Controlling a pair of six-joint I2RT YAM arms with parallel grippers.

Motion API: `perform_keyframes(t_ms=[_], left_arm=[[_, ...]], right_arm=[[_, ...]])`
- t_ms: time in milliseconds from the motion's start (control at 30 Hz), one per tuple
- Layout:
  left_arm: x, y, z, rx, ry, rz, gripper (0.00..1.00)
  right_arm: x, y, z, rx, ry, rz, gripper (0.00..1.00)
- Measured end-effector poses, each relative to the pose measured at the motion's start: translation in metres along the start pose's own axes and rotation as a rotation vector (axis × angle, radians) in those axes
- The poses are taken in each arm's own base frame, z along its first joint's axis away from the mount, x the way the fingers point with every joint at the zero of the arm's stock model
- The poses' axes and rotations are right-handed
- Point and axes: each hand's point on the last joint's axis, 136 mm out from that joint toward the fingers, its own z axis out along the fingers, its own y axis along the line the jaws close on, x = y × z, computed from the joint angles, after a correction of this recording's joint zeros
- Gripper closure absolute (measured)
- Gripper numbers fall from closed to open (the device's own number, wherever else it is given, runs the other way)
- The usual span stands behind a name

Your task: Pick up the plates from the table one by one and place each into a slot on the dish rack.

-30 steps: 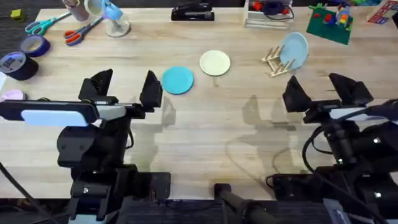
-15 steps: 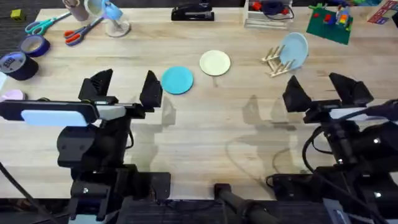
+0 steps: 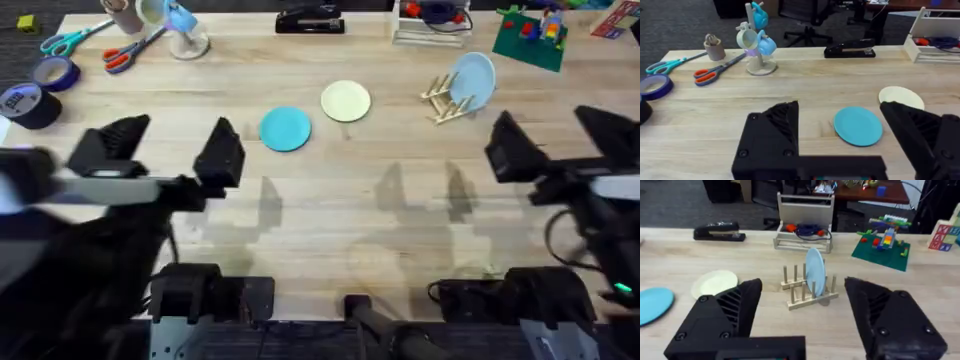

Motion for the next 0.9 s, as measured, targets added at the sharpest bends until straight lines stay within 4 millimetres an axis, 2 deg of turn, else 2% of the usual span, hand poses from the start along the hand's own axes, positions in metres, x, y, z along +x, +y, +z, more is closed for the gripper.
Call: perform_keyframes(t_ms=[133, 300, 600, 900], left_arm=[[-0.026, 0.0, -0.022, -0.001, 0.045, -0.008, 0.008], [-0.051, 0.0, -0.034, -0.004, 0.148, -0.033, 0.008], [-0.095, 0.0, -0.028, -0.007, 0.365, -0.044, 0.008], [-0.12, -0.009, -0.01, 0.036, 0.623, -0.064, 0.008]], right_arm=[[-0.023, 0.0, -0.02, 0.0, 0.044, 0.001, 0.007], [-0.044, -0.001, -0.035, 0.006, 0.127, 0.003, 0.007], [-0.077, -0.001, -0.04, 0.006, 0.287, 0.006, 0.009], [-0.091, -0.001, -0.04, 0.004, 0.529, 0.012, 0.007]])
